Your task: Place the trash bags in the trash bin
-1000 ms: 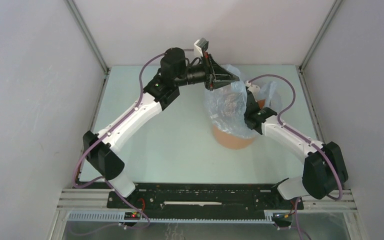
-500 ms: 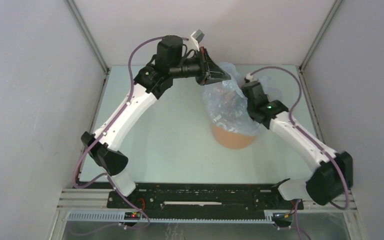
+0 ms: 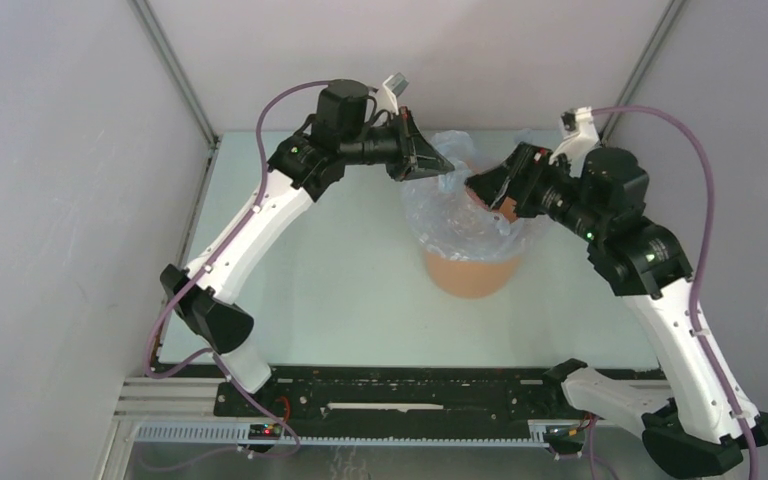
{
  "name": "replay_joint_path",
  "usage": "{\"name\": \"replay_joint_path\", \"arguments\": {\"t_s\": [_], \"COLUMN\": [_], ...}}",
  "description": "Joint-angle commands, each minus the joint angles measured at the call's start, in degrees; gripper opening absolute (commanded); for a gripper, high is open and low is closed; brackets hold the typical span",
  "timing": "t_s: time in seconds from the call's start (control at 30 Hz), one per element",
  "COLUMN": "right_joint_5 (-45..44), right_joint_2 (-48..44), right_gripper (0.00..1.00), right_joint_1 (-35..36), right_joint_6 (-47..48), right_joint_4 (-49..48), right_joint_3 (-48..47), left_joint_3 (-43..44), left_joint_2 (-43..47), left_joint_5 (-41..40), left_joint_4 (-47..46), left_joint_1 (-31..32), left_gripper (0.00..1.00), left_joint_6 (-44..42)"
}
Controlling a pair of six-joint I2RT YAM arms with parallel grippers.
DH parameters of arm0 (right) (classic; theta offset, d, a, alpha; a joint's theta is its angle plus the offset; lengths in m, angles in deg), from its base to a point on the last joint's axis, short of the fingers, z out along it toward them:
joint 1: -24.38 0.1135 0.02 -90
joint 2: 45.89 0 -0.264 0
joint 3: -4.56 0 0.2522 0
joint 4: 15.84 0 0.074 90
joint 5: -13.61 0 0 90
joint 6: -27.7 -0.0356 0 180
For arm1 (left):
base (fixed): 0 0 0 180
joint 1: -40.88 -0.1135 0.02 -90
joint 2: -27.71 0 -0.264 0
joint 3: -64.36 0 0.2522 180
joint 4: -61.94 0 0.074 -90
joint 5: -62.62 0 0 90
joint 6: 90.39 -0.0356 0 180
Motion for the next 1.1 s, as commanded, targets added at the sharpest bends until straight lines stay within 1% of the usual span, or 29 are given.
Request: {"name": "replay_joint_path", "arguments": {"t_s": [0.0,0.1,0.17,0.2,0.3,0.43,0.67,0.8,0.87,0.93,1.0,1.07], "right_joint_5": [-3.98,-5.45,-8.64,-11.55,-21.81,-27.77,-26.05,-27.05,-28.94,-32.56,-35.95,-38.20], "right_joint_2": [1.54,2.67,2.81,2.39,1.15,3.89,13.49,18.31,20.53,22.34,23.04,23.13], "right_gripper": [0.89,0.90,0.92,0.94,0.98,0.99,1.00,0.99,0.97,0.93,0.90,0.80], "right_joint_1": [-1.07,-2.18,-2.38,-2.44,-3.29,-3.63,-3.28,-1.18,-0.34,0.92,2.40,3.29], "right_joint_6": [0.74,3.57,5.67,6.65,8.88,11.14,11.89,15.26,17.24,19.66,22.09,24.32], "right_joint_4": [7.14,13.04,16.99,17.88,18.68,16.96,13.14,11.94,13.69,16.34,16.89,15.33], "right_joint_3": [-10.45,-18.92,-23.57,-24.33,-22.45,-20.80,-20.97,-20.76,-21.71,-22.81,-22.27,-21.44], "left_joint_3": [1.46,1.45,1.47,1.38,1.23,1.27,0.91,0.90,0.86,0.84,0.79,0.76], "left_joint_2": [1.57,1.70,1.58,1.66,1.77,1.76,1.89,1.98,2.03,2.03,2.01,1.90], "left_joint_5": [0.90,1.05,1.33,1.42,1.43,1.91,2.22,2.53,2.66,2.66,2.75,2.96], "left_joint_4": [-2.92,-3.49,-3.84,-3.99,-4.15,-4.22,-4.23,-4.23,-4.23,-4.23,-4.23,-4.23], "left_joint_1": [0.33,0.53,0.54,0.55,0.63,0.64,0.63,0.63,0.64,0.63,0.62,0.58], "left_gripper": [0.00,0.00,0.00,0.00,0.00,0.00,0.00,0.00,0.00,0.00,0.00,0.00], "left_joint_6": [-0.53,0.05,0.48,0.63,0.78,1.15,1.48,1.67,1.70,1.72,1.71,1.66]}}
